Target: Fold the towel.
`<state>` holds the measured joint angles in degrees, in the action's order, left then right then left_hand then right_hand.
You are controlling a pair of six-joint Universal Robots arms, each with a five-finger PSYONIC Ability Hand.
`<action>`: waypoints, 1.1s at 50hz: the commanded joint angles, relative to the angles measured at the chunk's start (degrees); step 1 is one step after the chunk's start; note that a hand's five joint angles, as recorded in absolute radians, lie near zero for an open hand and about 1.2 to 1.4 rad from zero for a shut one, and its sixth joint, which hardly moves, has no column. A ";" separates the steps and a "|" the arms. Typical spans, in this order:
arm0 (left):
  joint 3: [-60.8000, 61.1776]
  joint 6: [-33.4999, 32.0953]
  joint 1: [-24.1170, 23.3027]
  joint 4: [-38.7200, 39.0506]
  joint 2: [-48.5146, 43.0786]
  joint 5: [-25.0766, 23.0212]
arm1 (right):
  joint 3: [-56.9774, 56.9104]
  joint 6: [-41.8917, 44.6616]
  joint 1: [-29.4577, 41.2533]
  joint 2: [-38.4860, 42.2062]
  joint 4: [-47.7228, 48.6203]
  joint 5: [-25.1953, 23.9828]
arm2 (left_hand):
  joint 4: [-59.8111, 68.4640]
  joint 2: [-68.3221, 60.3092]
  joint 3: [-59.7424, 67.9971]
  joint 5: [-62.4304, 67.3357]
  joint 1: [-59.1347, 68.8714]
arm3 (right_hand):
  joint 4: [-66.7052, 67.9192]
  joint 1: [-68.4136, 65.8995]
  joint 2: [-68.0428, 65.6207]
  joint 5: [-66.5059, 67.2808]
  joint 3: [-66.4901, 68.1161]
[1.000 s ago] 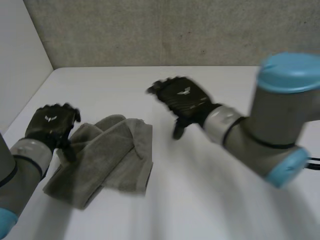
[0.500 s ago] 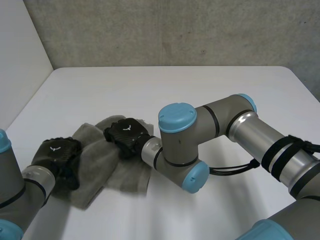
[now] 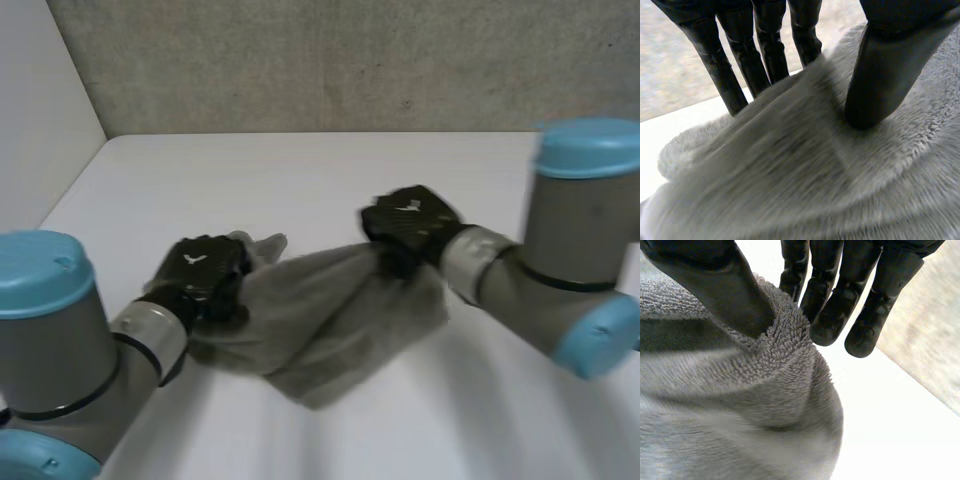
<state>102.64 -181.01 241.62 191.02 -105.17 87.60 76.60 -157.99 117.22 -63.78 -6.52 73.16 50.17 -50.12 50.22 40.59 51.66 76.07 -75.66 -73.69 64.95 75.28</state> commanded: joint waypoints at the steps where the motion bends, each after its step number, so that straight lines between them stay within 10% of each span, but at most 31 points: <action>1: -2.71 0.48 -3.69 -0.65 -5.04 -2.78 | 14.70 2.86 -6.92 -7.48 2.92 -0.82 | -2.60 2.55 -2.65 -3.02 -4.09 | 3.93 -4.34 -6.31 5.05 4.72; 8: -2.45 0.22 -3.70 -0.65 -5.40 -3.05 | 19.46 2.51 -7.36 -12.76 2.83 -0.91 | -5.64 5.59 -5.69 -6.06 -7.14 | -66.07 65.66 63.69 -64.95 -65.28; 18: 0.01 -0.31 -1.94 -3.10 -4.08 -3.05 | 14.19 1.81 -6.57 -11.71 1.95 -0.83 | -6.48 6.43 -6.53 -6.90 -7.97 | -66.07 65.66 63.69 -64.95 -65.28; 27: 4.94 -0.31 -0.97 -3.99 -0.48 -2.96 | -3.88 -0.21 -6.48 5.22 -11.47 -6.70 | -6.48 6.43 -6.53 -6.90 -7.98 | -66.07 65.66 63.69 -64.95 -65.28; 38: 9.95 -0.40 -0.27 -3.73 3.83 -2.35 | -20.96 -3.99 -6.57 21.06 -24.57 -13.74 | -14.89 14.84 -14.94 -15.31 -16.39 | -32.63 32.22 30.26 -31.52 -31.84; 42: 11.08 -0.49 2.36 -3.99 5.75 -2.35 | -20.09 -4.78 -6.66 19.32 -25.82 -15.15 | -30.46 30.41 -30.51 -30.88 -31.95 | 2.23 -2.64 -4.60 3.34 3.02; 55: 17.24 -1.54 4.30 -3.81 10.07 -3.31 | -6.21 -21.56 -8.42 7.01 -5.62 -10.68 | -37.26 37.21 -37.32 -37.68 -38.76 | 3.93 -4.34 -6.31 5.05 4.72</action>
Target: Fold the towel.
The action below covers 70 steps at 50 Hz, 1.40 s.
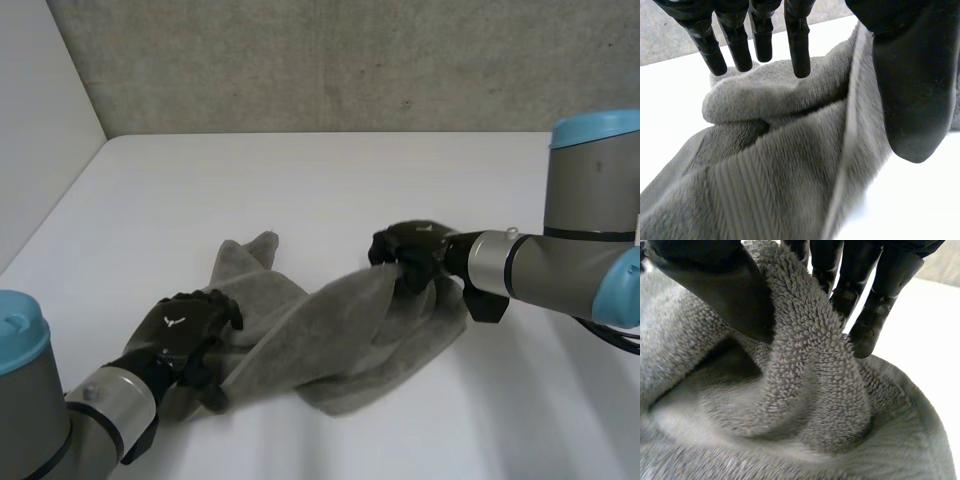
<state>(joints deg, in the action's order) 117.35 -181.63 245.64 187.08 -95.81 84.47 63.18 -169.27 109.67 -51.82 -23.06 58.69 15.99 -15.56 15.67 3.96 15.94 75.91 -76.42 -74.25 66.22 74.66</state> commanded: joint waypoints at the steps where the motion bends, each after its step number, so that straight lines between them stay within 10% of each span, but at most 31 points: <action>1: 2.53 -0.92 0.28 0.13 0.71 -0.19 | 7.22 -10.29 -0.86 -4.96 10.93 3.80 | -3.08 2.66 -2.76 -1.05 -3.04 | 4.09 -3.58 -5.75 3.78 5.34; 17: 0.77 -1.36 0.63 0.74 -6.24 0.16 | 15.47 -11.09 -1.03 -7.15 13.47 5.30 | 14.24 -14.67 14.56 16.27 14.29 | 4.09 -3.58 -5.75 3.78 5.34; 26: -3.70 -1.18 0.54 0.04 -13.09 0.43 | 17.15 -11.17 -2.88 -11.71 13.48 4.42 | 60.58 -61.00 60.90 62.61 60.62 | 4.09 -3.58 -5.75 3.78 5.34; 31: -10.74 -1.53 0.80 -0.31 -10.63 0.25 | 15.22 -10.21 -3.14 -15.42 13.21 3.28 | 64.01 -64.44 64.33 66.04 64.06 | 4.09 -3.58 -5.75 3.78 5.34; 39: -37.29 -1.71 4.49 -0.93 -7.47 -0.28 | -5.52 -2.65 -2.44 -10.67 14.18 -0.77 | 64.01 -64.44 64.33 66.04 64.06 | 4.09 -3.58 -5.75 3.78 5.34; 44: -65.27 -3.81 4.23 -3.99 -13.61 0.34 | -32.82 5.07 1.24 -3.90 14.27 8.52 | 64.01 -64.44 64.33 66.04 64.06 | 4.09 -3.58 -5.75 3.78 5.34; 48: -70.41 -3.82 4.40 -4.18 -13.18 0.08 | -32.42 5.61 1.95 -6.54 18.22 12.33 | 64.01 -64.44 64.33 66.04 64.06 | 4.09 -3.58 -5.75 3.78 5.34; 61: -37.81 -6.19 6.60 -2.33 -8.17 -3.88 | 5.11 24.51 1.51 -17.52 16.03 12.33 | 64.01 -64.44 64.33 66.04 64.06 | -3.42 3.93 1.76 -3.73 -2.17; 70: -11.91 -16.55 10.30 4.78 -8.87 -12.05 | 24.79 40.61 1.25 -18.93 9.71 15.22 | 64.01 -64.44 64.33 66.04 64.06 | -49.69 50.19 48.02 -49.99 -48.44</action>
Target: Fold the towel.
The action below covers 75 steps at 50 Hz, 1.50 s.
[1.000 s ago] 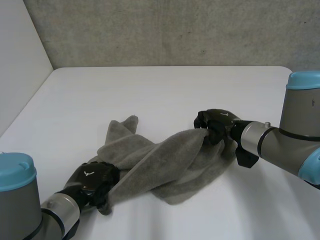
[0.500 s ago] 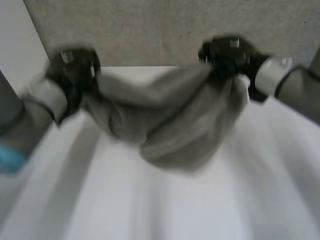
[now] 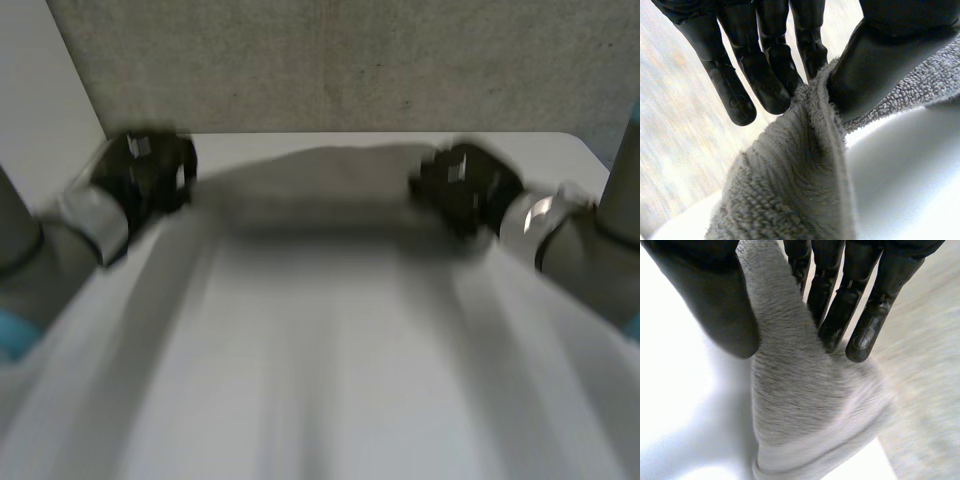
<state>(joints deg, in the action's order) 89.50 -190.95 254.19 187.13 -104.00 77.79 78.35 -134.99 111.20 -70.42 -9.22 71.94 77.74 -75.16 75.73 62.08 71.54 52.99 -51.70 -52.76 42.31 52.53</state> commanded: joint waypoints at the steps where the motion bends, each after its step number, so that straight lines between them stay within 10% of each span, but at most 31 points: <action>1: 15.97 -7.24 1.75 4.73 -0.68 -5.36 | 9.54 4.06 -0.46 -0.42 -4.40 2.41 | 2.26 -4.84 4.27 7.92 8.46 | -42.99 41.70 42.76 -42.31 -42.53; 12: 18.60 -8.56 1.49 5.70 -2.26 -5.72 | 2.78 -15.72 -2.48 1.68 -5.02 1.81 | 2.26 -4.84 4.27 7.92 8.46 | -42.99 41.70 42.76 -42.31 -42.53; 31: 19.31 -8.56 2.63 5.61 -2.00 -5.63 | -2.24 -13.63 -5.12 14.79 -5.19 2.95 | 2.26 -4.84 4.27 7.92 8.46 | -27.26 25.97 27.03 -26.58 -26.80; 41: 18.26 -8.48 3.60 4.91 -1.74 -5.28 | 3.12 -12.40 -8.27 8.21 -7.74 1.63 | 2.26 -4.84 4.27 7.92 8.46 | 26.97 -28.26 -27.20 27.66 27.43; 59: 1.39 6.36 5.79 -0.98 23.67 -6.07 | -13.39 -20.92 -12.50 -14.75 -17.14 -9.70 | 2.26 -4.84 4.27 7.92 8.46 | 27.01 -28.30 -27.24 27.69 27.47; 69: -4.07 5.85 7.73 -0.89 1.96 -6.16 | -22.54 -15.65 -10.65 4.42 -17.85 -5.67 | 2.26 -4.84 4.27 7.92 8.46 | 27.01 -28.30 -27.24 27.69 27.47; 75: -22.09 0.84 4.04 -4.15 -15.01 -4.49 | -41.53 -12.22 -4.94 20.06 -16.53 6.11 | 2.26 -4.84 4.27 7.92 8.46 | 27.01 -28.30 -27.24 27.69 27.47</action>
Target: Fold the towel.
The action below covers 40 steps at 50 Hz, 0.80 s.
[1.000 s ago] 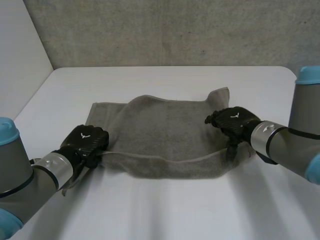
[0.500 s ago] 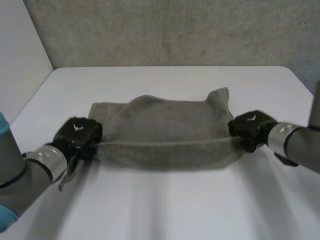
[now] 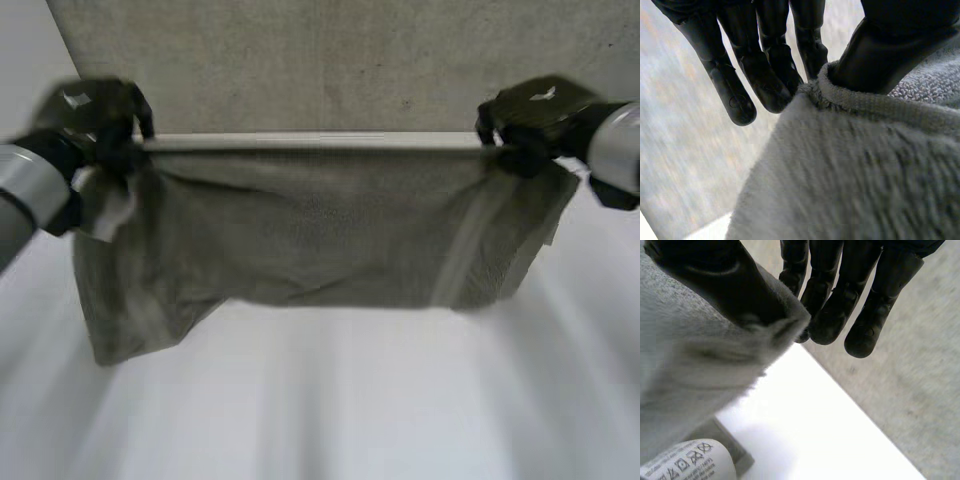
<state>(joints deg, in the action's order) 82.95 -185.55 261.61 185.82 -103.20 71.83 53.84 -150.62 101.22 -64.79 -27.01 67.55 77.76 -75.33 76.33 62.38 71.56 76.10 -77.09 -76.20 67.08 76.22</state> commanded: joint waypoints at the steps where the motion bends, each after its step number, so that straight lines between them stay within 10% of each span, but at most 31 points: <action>1: -21.89 -5.08 -3.99 -4.48 -17.63 3.12 | -23.97 3.05 6.00 17.22 2.39 13.02 | 2.24 -4.67 3.67 7.62 8.44 | 3.90 -2.91 -3.80 2.92 3.78; 6: -39.22 -3.25 -4.61 -5.91 -18.01 8.92 | -39.04 -0.71 7.41 18.39 8.10 16.55 | 2.24 -4.67 3.67 7.62 8.44 | 3.90 -2.91 -3.80 2.92 3.78; 13: -46.57 4.85 -4.26 -5.38 -12.73 9.82 | -32.04 -9.61 6.97 10.21 13.22 14.45 | 2.24 -4.67 3.67 7.62 8.44 | 3.90 -2.91 -3.80 2.92 3.78; 26: -7.07 -2.07 -1.90 -0.47 -10.62 -2.74 | 10.88 -4.26 3.47 -2.17 17.86 2.16 | 2.24 -4.67 3.67 7.62 8.44 | 3.90 -2.91 -3.80 2.92 3.78; 35: 9.31 -15.78 -0.39 10.95 -15.52 -2.67 | 31.31 2.70 1.70 -4.73 26.31 -1.11 | 2.24 -4.67 3.67 7.62 8.44 | 3.90 -2.91 -3.80 2.92 3.78; 40: 10.47 -16.68 -0.39 12.81 -17.82 -2.31 | 34.39 2.70 0.47 -4.55 26.93 -1.11 | -19.51 17.08 -18.07 -14.13 -13.31 | 3.90 -2.91 -3.80 2.92 3.78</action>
<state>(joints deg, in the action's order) 91.32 -199.55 261.27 195.00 -117.60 68.67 83.98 -148.27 102.82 -69.87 -1.59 66.14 72.97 -72.48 72.80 61.86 71.09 76.10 -77.41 -76.49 67.39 76.23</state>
